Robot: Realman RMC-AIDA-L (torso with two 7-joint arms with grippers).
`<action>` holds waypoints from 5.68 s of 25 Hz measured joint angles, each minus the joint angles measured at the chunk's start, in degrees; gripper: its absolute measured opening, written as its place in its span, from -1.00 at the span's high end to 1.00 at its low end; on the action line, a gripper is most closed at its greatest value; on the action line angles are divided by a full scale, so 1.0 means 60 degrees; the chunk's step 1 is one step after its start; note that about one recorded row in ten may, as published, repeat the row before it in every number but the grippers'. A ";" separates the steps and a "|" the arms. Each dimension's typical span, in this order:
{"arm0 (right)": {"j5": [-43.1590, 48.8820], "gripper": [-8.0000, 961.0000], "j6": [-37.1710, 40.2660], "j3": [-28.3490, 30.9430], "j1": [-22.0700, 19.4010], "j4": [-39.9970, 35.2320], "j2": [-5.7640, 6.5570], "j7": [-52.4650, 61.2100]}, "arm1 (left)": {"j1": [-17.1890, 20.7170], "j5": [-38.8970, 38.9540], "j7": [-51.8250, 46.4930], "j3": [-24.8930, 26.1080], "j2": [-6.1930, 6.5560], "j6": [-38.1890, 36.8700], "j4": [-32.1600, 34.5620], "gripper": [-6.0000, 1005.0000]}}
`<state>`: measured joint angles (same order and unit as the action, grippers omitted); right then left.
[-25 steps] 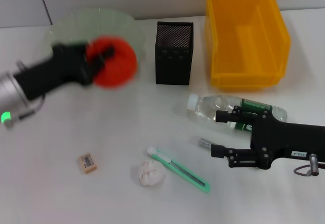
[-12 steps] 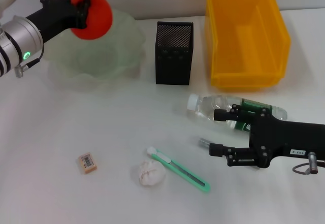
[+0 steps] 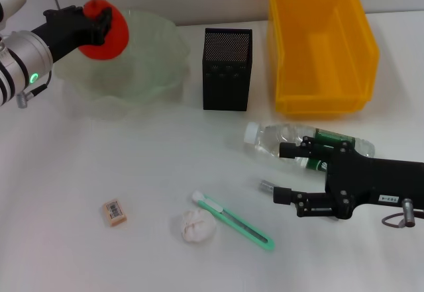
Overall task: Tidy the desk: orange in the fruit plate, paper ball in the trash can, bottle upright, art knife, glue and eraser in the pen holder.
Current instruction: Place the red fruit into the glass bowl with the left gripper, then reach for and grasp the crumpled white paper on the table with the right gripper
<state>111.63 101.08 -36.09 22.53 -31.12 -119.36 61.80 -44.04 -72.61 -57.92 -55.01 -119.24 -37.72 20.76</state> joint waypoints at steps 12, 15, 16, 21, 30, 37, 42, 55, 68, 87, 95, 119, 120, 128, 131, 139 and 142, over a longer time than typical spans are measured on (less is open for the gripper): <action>-0.0163 -0.72 0.0055 0.0042 -0.0095 -0.0063 0.0023 0.0106 | 0.0717 0.0004 0.0168 -0.0030 0.0060 -0.2199 0.0118 -0.24; -0.0357 -0.72 0.0246 0.0091 -0.0181 -0.0246 0.0043 0.0260 | 0.1279 -0.0014 0.0453 -0.0031 0.0076 -0.3450 0.0129 -0.45; -0.0428 -0.72 0.0348 0.0131 -0.0233 -0.0368 0.0055 0.0349 | 0.1379 -0.0016 0.0519 -0.0030 0.0077 -0.3632 0.0129 -0.52; -0.0615 -0.72 0.1187 0.0534 -0.0406 -0.1447 0.0057 0.1114 | 0.2370 -0.0012 0.1476 -0.0020 0.0065 -0.5165 0.0015 -0.66; -0.0520 -0.72 0.3029 0.0148 -0.0210 -0.5673 0.0057 0.4634 | 0.3206 -0.0212 0.2729 -0.0052 0.0088 -0.6385 -0.0698 -0.65; -0.0241 -0.72 0.3237 -0.0800 0.0041 -0.7935 0.0044 0.6006 | 0.3248 -0.0301 0.2643 -0.0604 0.0135 -0.6757 -0.0745 -0.65; 0.0649 -0.72 0.3132 -0.2370 0.0813 -0.8980 0.0041 0.7253 | 0.3221 -0.0304 0.2620 -0.0767 0.0169 -0.6878 -0.0744 -0.64; 0.3189 -0.72 0.1530 -0.6861 0.2757 -0.9868 -0.0002 1.0471 | 0.3169 -0.0305 0.2240 -0.0779 0.0252 -0.6450 -0.0697 -0.64; 0.4937 -0.72 0.0788 -0.9734 0.4378 -0.9668 -0.0024 1.4756 | 0.3145 -0.0215 0.2104 -0.0483 0.0236 -0.5642 -0.0580 -0.63; 0.4445 -0.73 -0.1236 -1.2334 0.4430 -0.8358 -0.0087 1.4457 | 0.2975 -0.0269 0.2109 -0.0524 0.0186 -0.5634 -0.0623 -0.62; 0.4420 -0.72 -0.2049 -1.2883 0.4413 -0.8091 -0.0088 1.4456 | 0.2974 -0.0277 0.2109 -0.0567 0.0187 -0.5647 -0.0633 -0.61; 0.4195 -0.61 -0.3898 -1.3575 0.4681 -0.6726 -0.0089 1.4335 | 0.2959 -0.0275 0.2109 -0.0582 0.0187 -0.5636 -0.0632 -0.60; 0.4195 -0.60 -0.3898 -1.3575 0.4681 -0.6726 -0.0089 1.4335 | 0.2959 -0.0276 0.2109 -0.0584 0.0187 -0.5636 -0.0632 -0.60; 0.4110 -0.55 -0.4033 -1.3728 0.4704 -0.6510 -0.0089 1.4324 | 0.2948 -0.0276 0.2109 -0.0587 0.0175 -0.5636 -0.0632 -0.59; 0.4105 -0.53 -0.4037 -1.3731 0.4742 -0.6448 -0.0088 1.4326 | 0.2947 -0.0275 0.2109 -0.0587 0.0174 -0.5636 -0.0632 -0.59; 0.3974 -0.33 -0.4329 -1.3929 0.4969 -0.5988 -0.0088 1.4379 | 0.2954 -0.0275 0.2109 -0.0587 0.0171 -0.5641 -0.0647 -0.59; 0.3971 -0.08 -0.4372 -1.3947 0.4971 -0.6005 -0.0088 1.4381 | 0.2963 -0.0275 0.2109 -0.0586 0.0171 -0.5645 -0.0647 -0.59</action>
<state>135.46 74.85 -119.77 52.36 -67.15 -119.88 148.09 -26.26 -74.27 -45.26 -58.53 -118.22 -71.59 16.88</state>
